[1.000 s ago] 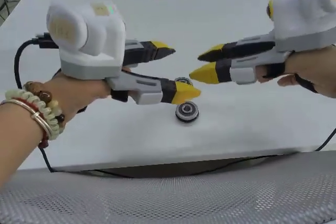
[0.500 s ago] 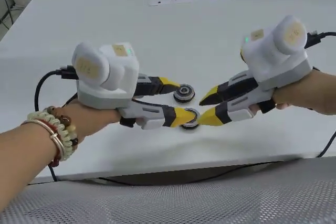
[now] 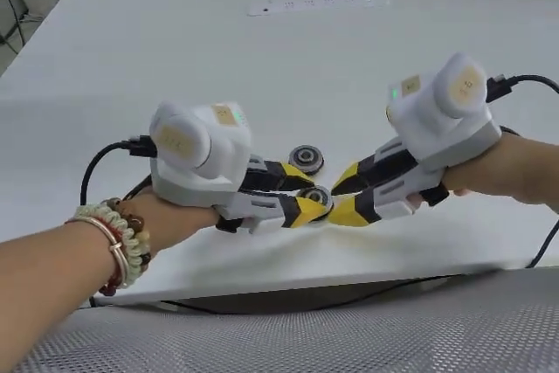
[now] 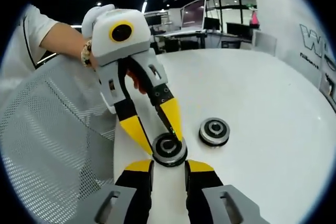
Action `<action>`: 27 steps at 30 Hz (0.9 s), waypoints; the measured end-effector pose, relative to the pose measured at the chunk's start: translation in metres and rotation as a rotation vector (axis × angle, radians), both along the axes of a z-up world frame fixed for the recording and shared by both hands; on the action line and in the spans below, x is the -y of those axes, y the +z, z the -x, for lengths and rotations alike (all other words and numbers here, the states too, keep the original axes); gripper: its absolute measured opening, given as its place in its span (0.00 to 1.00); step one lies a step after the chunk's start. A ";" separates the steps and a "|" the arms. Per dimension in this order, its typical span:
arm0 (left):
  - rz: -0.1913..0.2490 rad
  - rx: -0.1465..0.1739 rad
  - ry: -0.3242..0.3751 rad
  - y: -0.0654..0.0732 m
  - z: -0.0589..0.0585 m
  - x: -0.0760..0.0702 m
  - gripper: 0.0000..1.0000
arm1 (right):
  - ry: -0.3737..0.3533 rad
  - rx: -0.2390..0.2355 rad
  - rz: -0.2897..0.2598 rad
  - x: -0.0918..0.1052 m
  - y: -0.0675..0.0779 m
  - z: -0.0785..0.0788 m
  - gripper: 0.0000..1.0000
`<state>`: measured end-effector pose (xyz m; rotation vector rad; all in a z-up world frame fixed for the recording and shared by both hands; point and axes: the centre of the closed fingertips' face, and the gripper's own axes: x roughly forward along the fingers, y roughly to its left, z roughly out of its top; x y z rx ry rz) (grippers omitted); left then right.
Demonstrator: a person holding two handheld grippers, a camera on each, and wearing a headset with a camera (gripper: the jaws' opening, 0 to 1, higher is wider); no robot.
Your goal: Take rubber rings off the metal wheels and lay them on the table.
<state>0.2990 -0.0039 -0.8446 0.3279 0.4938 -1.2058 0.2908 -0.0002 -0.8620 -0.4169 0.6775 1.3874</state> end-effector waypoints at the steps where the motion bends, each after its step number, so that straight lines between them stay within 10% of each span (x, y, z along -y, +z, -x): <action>1: 0.008 0.012 0.005 0.001 -0.002 0.001 0.19 | 0.002 0.005 0.004 0.000 0.000 -0.001 0.21; 27: 0.031 0.044 0.031 0.001 -0.011 -0.004 0.14 | 0.015 0.055 0.031 -0.007 -0.006 -0.003 0.26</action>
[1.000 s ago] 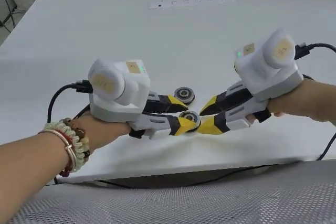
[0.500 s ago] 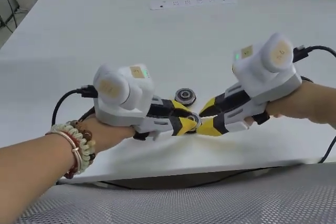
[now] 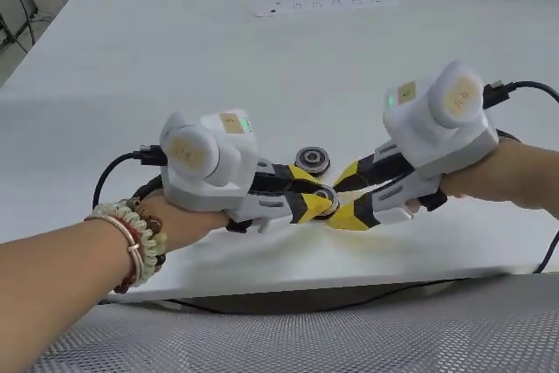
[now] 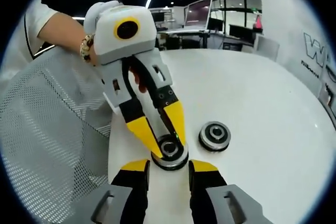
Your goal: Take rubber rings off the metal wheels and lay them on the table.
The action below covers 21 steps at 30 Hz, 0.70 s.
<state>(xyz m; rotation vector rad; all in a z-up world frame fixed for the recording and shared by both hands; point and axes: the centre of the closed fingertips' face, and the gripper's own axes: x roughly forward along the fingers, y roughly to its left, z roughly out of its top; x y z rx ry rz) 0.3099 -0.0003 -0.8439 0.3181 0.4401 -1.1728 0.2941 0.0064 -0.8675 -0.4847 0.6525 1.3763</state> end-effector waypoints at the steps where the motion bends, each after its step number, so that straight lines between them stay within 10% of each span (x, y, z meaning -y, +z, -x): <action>1: 0.001 0.000 0.001 -0.001 0.000 0.000 0.14 | -0.009 -0.002 -0.008 -0.001 0.001 -0.001 0.25; 21: 0.006 0.007 0.005 -0.003 -0.003 0.003 0.14 | 0.003 -0.024 0.000 0.009 0.002 -0.003 0.13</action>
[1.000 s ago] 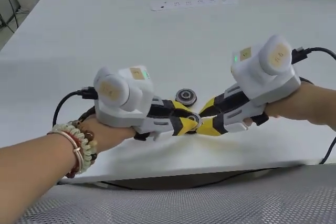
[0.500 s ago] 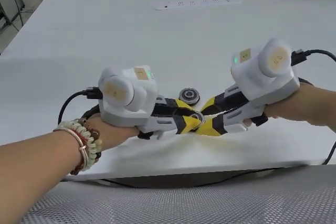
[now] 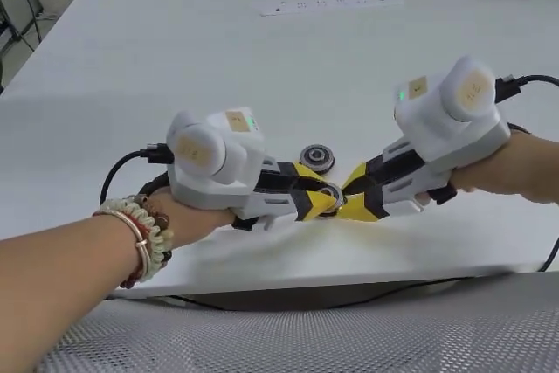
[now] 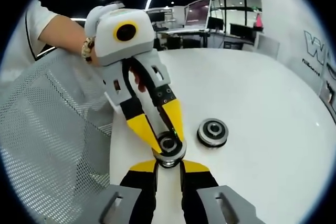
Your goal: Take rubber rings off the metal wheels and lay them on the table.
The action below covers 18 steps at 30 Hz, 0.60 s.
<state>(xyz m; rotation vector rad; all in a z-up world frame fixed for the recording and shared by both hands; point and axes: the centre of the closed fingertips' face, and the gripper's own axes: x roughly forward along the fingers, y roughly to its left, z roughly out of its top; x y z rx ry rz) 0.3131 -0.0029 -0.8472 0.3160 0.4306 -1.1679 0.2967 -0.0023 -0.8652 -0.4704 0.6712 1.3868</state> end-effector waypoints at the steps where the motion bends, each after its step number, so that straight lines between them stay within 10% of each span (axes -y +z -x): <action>1: 0.001 0.000 0.000 0.000 0.000 0.000 0.14 | 0.010 0.011 0.011 0.001 0.000 0.000 0.11; 8: 0.004 0.000 0.002 0.000 0.001 0.000 0.14 | 0.005 0.007 0.015 0.000 0.000 0.001 0.11; 11: 0.005 0.000 0.003 0.000 0.001 0.000 0.14 | -0.031 -0.073 -0.001 0.000 0.002 0.005 0.14; 18: 0.008 0.000 0.003 0.000 0.001 0.000 0.14 | -0.032 -0.017 0.002 -0.002 0.001 -0.001 0.23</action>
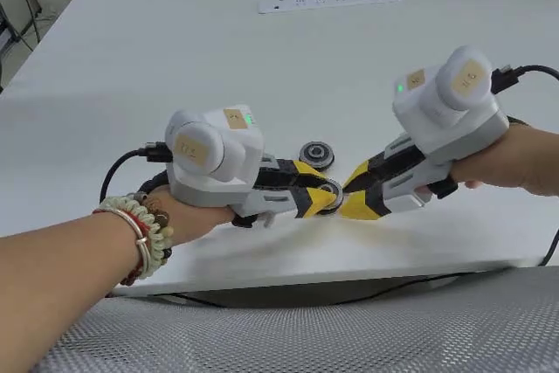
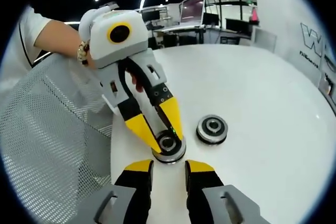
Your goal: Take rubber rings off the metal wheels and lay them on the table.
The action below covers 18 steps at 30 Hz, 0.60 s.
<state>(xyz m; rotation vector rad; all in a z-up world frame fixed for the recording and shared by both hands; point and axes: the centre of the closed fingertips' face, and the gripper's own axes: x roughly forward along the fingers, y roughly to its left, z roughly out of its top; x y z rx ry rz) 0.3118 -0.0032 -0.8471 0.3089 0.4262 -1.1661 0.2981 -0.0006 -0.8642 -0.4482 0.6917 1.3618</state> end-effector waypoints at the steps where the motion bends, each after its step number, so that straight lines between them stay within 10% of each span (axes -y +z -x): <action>1: 0.000 0.000 0.000 0.000 0.000 0.000 0.14 | 0.008 0.019 -0.015 -0.003 0.003 -0.001 0.22; 18: 0.004 0.002 -0.001 0.001 0.002 0.000 0.14 | 0.028 0.023 0.025 0.003 -0.004 -0.002 0.04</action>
